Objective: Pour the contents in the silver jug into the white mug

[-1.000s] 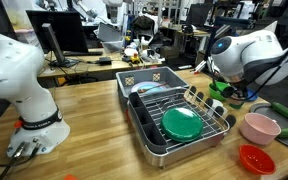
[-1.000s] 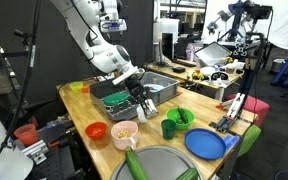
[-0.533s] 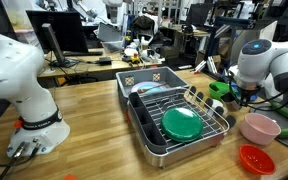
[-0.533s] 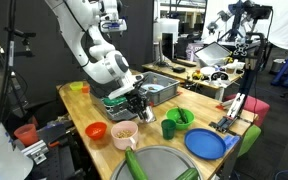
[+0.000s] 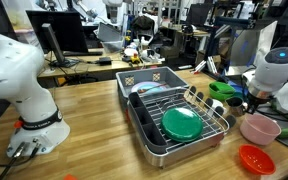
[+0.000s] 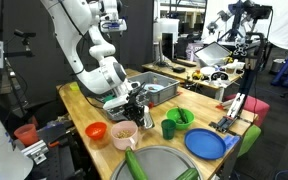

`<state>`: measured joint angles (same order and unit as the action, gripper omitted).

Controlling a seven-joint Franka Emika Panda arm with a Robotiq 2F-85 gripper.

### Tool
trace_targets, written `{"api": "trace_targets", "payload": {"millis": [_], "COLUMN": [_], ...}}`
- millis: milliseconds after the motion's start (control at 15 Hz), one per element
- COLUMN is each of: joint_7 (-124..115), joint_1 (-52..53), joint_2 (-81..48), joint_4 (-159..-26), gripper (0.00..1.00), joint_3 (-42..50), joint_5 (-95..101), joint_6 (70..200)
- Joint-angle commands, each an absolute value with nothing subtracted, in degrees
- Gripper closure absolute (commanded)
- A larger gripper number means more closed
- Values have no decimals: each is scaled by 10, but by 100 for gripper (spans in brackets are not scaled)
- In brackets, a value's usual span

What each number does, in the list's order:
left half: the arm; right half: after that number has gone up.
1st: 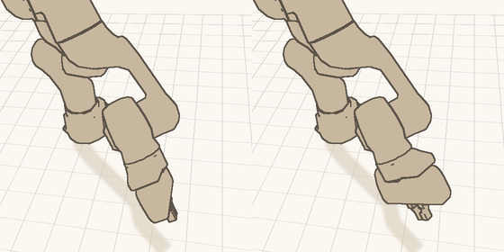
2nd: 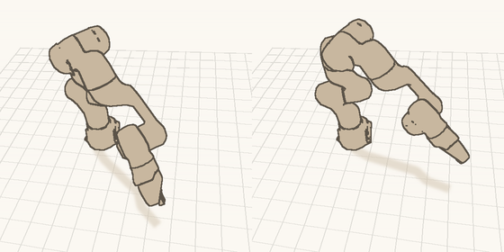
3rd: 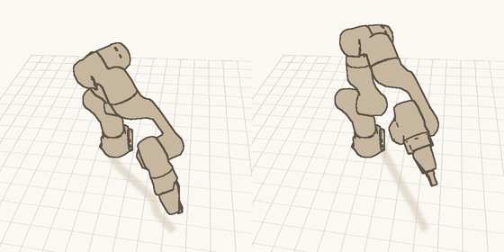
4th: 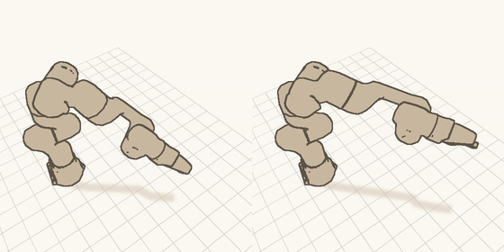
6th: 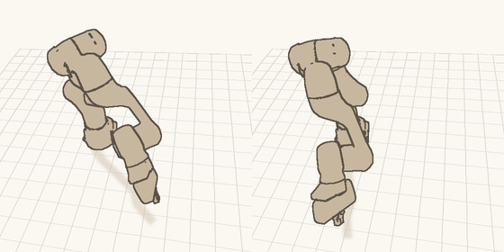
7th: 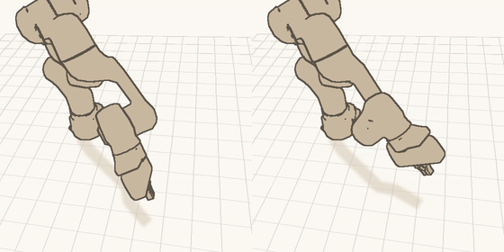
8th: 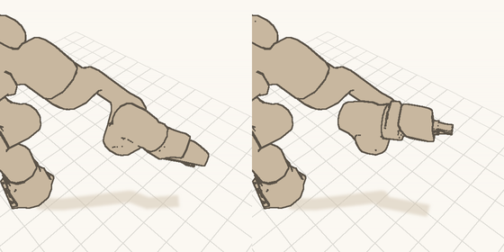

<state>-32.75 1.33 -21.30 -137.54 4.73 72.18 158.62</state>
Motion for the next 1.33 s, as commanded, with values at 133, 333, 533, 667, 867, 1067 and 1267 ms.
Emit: {"api": "trace_targets", "payload": {"millis": [133,333,533,667,867,1067,1267], "joint_7": [-395,-412,-416,-415,-415,-411,-404], "joint_1": [11,13,12,12,13,17,24], "joint_2": [-198,-201,-202,-202,-199,-189,-168], "joint_4": [-1392,-1388,-1384,-1383,-1384,-1391,-1403], "gripper": [96,72,45,31,9,0,0], "joint_3": [70,73,72,72,72,71,69], "joint_5": [786,810,823,827,827,824,814], "joint_6": [1630,1642,1649,1652,1652,1641,1617]}}
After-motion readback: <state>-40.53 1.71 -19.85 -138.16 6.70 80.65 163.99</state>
